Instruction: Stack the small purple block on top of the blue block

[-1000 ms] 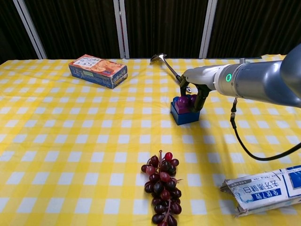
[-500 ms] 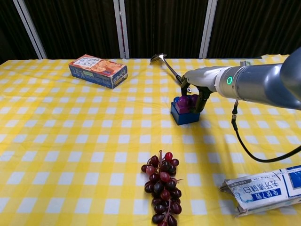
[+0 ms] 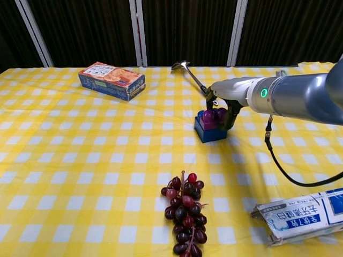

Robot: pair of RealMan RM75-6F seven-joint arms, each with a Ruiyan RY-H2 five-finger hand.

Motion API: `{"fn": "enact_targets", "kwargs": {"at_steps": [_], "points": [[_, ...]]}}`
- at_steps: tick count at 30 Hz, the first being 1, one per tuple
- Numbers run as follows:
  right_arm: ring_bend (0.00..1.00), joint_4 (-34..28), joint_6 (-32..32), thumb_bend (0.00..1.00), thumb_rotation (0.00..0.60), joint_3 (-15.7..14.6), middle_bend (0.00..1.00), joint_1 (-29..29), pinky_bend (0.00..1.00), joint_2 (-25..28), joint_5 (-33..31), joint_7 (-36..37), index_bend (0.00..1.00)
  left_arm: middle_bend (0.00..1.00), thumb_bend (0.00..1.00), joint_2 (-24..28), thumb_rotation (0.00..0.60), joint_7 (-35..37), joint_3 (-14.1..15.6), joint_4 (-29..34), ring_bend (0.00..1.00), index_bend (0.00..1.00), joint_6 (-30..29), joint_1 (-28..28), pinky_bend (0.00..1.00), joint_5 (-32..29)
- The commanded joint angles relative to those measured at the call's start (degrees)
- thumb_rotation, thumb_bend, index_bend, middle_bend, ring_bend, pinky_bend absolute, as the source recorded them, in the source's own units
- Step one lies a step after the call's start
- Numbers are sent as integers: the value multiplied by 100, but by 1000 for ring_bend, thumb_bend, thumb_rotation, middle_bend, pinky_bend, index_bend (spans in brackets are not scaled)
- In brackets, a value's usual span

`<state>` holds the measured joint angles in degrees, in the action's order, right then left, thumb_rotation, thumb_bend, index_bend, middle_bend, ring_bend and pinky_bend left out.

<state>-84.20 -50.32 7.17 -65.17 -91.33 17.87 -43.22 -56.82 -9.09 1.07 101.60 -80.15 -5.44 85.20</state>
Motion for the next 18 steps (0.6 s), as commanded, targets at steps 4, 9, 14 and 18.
{"fn": "enact_targets", "kwargs": {"at_steps": [4,9,14,18], "points": [[1,-126,-7,440,600,43,0,50,0,116,114,139,264,0,0,4,600,-7,4,9,0,37,-6,2,42,11],[1,-234,-43,439,600,74,0,107,0,194,248,277,197,0,0,0,600,-17,6,11,0,37,-4,2,42,12],[1,-359,-88,440,600,179,0,187,0,291,469,516,197,0,0,-11,600,-68,22,23,0,37,13,-4,42,29],[1,-513,-161,440,600,225,0,217,0,435,545,584,197,0,0,-15,600,-68,17,20,0,37,15,-4,42,15]]}}
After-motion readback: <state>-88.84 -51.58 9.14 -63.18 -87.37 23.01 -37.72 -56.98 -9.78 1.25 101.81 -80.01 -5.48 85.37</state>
